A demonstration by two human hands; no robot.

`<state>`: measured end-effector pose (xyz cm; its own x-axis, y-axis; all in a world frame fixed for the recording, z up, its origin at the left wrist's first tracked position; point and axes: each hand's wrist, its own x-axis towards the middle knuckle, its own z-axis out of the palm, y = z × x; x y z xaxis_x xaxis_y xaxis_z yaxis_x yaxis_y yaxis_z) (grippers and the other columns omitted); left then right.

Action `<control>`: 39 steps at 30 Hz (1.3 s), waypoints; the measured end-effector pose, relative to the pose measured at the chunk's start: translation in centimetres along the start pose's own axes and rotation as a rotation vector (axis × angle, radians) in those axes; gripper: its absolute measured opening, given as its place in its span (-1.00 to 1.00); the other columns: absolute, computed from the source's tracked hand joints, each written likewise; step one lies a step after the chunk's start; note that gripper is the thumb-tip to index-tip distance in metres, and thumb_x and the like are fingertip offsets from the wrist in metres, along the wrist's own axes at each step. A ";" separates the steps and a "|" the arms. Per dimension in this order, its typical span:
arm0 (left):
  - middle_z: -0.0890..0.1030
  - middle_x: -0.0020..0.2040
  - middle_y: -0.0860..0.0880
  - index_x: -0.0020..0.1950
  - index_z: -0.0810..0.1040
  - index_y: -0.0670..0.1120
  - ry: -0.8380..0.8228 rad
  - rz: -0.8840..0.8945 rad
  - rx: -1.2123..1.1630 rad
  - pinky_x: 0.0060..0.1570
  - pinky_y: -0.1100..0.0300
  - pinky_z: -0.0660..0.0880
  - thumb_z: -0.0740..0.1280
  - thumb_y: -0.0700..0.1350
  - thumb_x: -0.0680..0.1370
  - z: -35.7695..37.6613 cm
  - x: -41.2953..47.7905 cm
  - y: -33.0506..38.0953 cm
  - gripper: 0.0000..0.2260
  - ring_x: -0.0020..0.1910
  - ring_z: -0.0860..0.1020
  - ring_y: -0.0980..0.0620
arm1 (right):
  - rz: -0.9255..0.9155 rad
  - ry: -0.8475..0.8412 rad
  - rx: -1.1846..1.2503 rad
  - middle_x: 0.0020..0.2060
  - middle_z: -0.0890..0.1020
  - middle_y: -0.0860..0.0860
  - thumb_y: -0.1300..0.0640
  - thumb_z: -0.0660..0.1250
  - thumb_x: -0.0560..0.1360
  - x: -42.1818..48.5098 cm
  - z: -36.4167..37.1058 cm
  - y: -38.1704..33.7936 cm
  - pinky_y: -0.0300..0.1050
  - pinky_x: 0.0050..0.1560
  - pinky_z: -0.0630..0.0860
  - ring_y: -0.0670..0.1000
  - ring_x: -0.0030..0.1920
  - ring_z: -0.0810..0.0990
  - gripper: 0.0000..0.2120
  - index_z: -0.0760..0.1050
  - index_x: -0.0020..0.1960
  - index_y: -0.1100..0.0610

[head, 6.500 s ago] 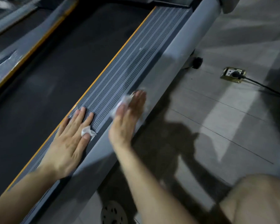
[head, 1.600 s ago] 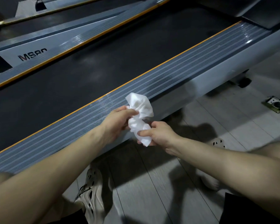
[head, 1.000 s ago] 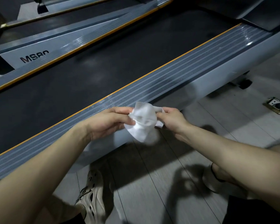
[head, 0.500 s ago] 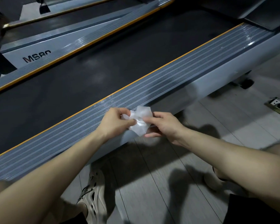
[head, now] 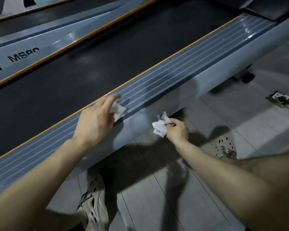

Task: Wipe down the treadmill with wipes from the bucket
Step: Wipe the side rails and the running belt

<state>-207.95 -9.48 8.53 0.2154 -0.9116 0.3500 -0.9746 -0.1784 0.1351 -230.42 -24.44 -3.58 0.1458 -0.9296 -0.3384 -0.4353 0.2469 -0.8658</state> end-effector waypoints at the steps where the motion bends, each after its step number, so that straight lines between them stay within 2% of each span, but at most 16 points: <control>1: 0.63 0.19 -0.03 0.48 0.46 0.00 0.050 0.007 0.083 -0.33 -0.04 0.54 0.38 -0.31 0.51 -0.2 -0.2 -0.6 -0.45 -0.05 0.66 -0.23 | 0.075 0.061 0.100 -0.05 0.73 -0.02 0.26 0.34 0.60 0.6 0.5 0.6 -0.23 -0.07 0.47 0.06 0.00 0.68 -0.74 0.73 0.17 0.06; 3: 0.60 0.10 -0.07 0.42 0.51 -0.05 0.116 0.034 0.194 -0.40 0.01 0.46 0.36 -0.34 0.53 0.2 -0.9 -1.9 -0.53 -0.09 0.63 -0.23 | 0.174 0.231 0.257 0.08 0.70 0.04 0.21 0.31 0.65 1.6 1.2 0.7 -0.14 0.00 0.49 0.10 0.08 0.66 -0.76 0.69 0.24 0.10; 5: 0.58 0.08 -0.09 0.28 0.59 -0.09 0.082 0.082 0.197 -0.31 -0.03 0.48 0.33 -0.31 0.58 1.7 -1.9 -4.0 -0.71 -0.03 0.60 -0.22 | 0.117 0.386 0.298 0.22 0.62 0.15 0.07 0.25 0.70 2.5 2.2 -0.5 -0.06 0.12 0.49 0.15 0.18 0.62 -0.71 0.63 0.31 0.13; 7: 0.59 0.26 -0.10 0.30 0.57 -0.09 -0.074 0.119 0.148 0.03 -0.15 0.57 0.27 -0.19 0.65 3.2 -3.1 -6.9 -0.76 0.19 0.59 -0.24 | 0.018 0.508 0.347 0.31 0.56 0.17 0.00 0.21 0.73 2.6 3.7 -2.4 -0.06 0.21 0.49 0.10 0.20 0.59 -0.63 0.62 0.39 0.14; 9: 0.43 0.59 -0.10 0.54 0.44 -0.06 -0.266 0.114 0.127 0.46 -0.20 0.40 0.15 0.02 0.74 4.5 -4.6 -9.4 -0.61 0.55 0.42 -0.21 | -0.096 0.628 0.393 0.29 0.59 0.16 0.06 0.21 0.74 2.1 5.8 -3.7 -0.07 0.24 0.51 0.06 0.17 0.60 -0.65 0.64 0.38 0.16; 11: 0.15 0.74 -0.07 0.72 0.21 -0.07 -0.327 0.096 0.127 0.64 -0.18 0.19 0.08 0.18 0.75 5.3 -5.7 -10.4 -0.41 0.72 0.12 -0.08 | -0.143 0.639 0.414 0.22 0.64 0.11 0.11 0.25 0.71 0.3 8.7 -3.9 -0.04 0.17 0.62 0.05 0.08 0.66 -0.70 0.67 0.34 0.12; 14: 0.12 0.75 -0.09 0.74 0.18 -0.11 -0.235 0.130 0.105 0.62 -0.23 0.18 0.22 0.27 0.67 6.3 -6.2 -10.2 -0.26 0.73 0.10 -0.09 | -0.230 0.530 0.415 0.20 0.63 0.12 0.18 0.37 0.63 -5.7 14.2 -3.2 0.10 0.10 0.65 0.12 0.09 0.67 -0.79 0.67 0.24 0.11; 17: 0.19 0.73 -0.15 0.71 0.24 -0.16 -0.149 0.188 0.113 0.53 -0.31 0.28 0.26 0.26 0.64 6.7 -5.9 -10.5 -0.25 0.70 0.19 -0.16 | -0.408 0.209 0.322 0.18 0.56 0.04 0.29 0.44 0.58 -10.6 16.7 -1.5 -0.07 0.15 0.64 -0.03 0.11 0.65 -0.79 0.63 0.20 0.15; 18: 0.19 0.72 -0.16 0.70 0.25 -0.16 -0.137 0.195 0.116 0.53 -0.32 0.28 0.24 0.26 0.65 6.8 -5.9 -10.6 -0.26 0.70 0.19 -0.17 | -0.428 0.180 0.315 0.16 0.56 0.04 0.33 0.45 0.55 -9.8 16.1 -1.0 -0.15 0.14 0.63 -0.08 0.08 0.63 -0.76 0.63 0.20 0.18; 23: 0.17 0.73 -0.18 0.71 0.23 -0.18 -0.136 0.195 0.117 0.55 -0.33 0.24 0.13 0.24 0.68 6.8 -6.2 -10.4 -0.29 0.71 0.16 -0.19 | -0.249 0.568 0.364 0.21 0.61 0.16 0.32 0.46 0.55 1.8 7.9 -2.6 -0.44 0.13 0.50 -0.03 0.12 0.59 -0.61 0.57 0.37 0.24; 25: 0.17 0.73 -0.19 0.71 0.23 -0.19 -0.141 0.199 0.118 0.55 -0.33 0.23 0.14 0.27 0.66 6.9 -6.2 -10.3 -0.25 0.71 0.15 -0.20 | -0.284 0.654 0.396 0.22 0.62 0.14 0.30 0.44 0.57 3.5 6.2 -4.4 -0.39 0.09 0.55 -0.01 0.10 0.63 -0.64 0.59 0.35 0.20; 27: 0.16 0.73 -0.19 0.71 0.22 -0.19 -0.142 0.204 0.129 0.55 -0.34 0.23 0.18 0.30 0.63 6.9 -6.2 -10.4 -0.21 0.71 0.15 -0.20 | -0.336 0.653 0.396 0.17 0.65 0.18 0.32 0.42 0.56 1.7 8.0 -5.1 -0.47 0.10 0.47 0.07 0.10 0.65 -0.69 0.63 0.29 0.20; 29: 0.14 0.73 -0.19 0.71 0.20 -0.19 -0.151 0.208 0.142 0.55 -0.34 0.23 0.23 0.29 0.59 6.9 -6.2 -10.5 -0.17 0.71 0.14 -0.21 | -0.439 0.526 0.348 0.12 0.64 0.20 0.36 0.41 0.56 -3.5 12.4 -3.9 -0.47 0.17 0.40 0.07 0.08 0.61 -0.74 0.66 0.24 0.24; 33: 0.11 0.74 -0.19 0.72 0.18 -0.20 -0.161 0.218 0.146 0.56 -0.34 0.22 0.32 0.24 0.53 6.7 -6.3 -10.4 -0.12 0.72 0.12 -0.20 | -0.611 0.033 0.279 0.09 0.58 0.04 0.37 0.42 0.58 -13.3 17.4 -0.7 -0.15 0.15 0.59 -0.06 0.09 0.61 -0.81 0.68 0.14 0.20; 35: 0.09 0.74 -0.19 0.72 0.16 -0.20 -0.167 0.214 0.145 0.56 -0.34 0.21 0.34 0.23 0.50 6.8 -6.2 -10.4 -0.09 0.72 0.11 -0.20 | -0.506 0.139 0.325 0.10 0.57 0.10 0.40 0.41 0.53 -10.4 16.6 -0.3 -0.20 0.17 0.57 -0.04 0.06 0.60 -0.78 0.65 0.14 0.23; 39: 0.12 0.73 -0.20 0.71 0.18 -0.21 -0.155 0.219 0.139 0.54 -0.37 0.22 0.34 0.25 0.48 6.8 -6.3 -10.6 -0.08 0.71 0.14 -0.23 | -0.215 0.580 0.306 0.12 0.59 0.26 0.43 0.39 0.51 2.8 9.2 -0.3 -0.57 0.10 0.32 0.24 0.11 0.63 -0.70 0.63 0.22 0.29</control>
<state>-199.40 -4.36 -1.44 -0.0025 -0.9777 0.2101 -0.9981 -0.0104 -0.0602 -221.75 -24.56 -7.65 -0.3348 -0.9418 0.0306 -0.1674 0.0276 -0.9855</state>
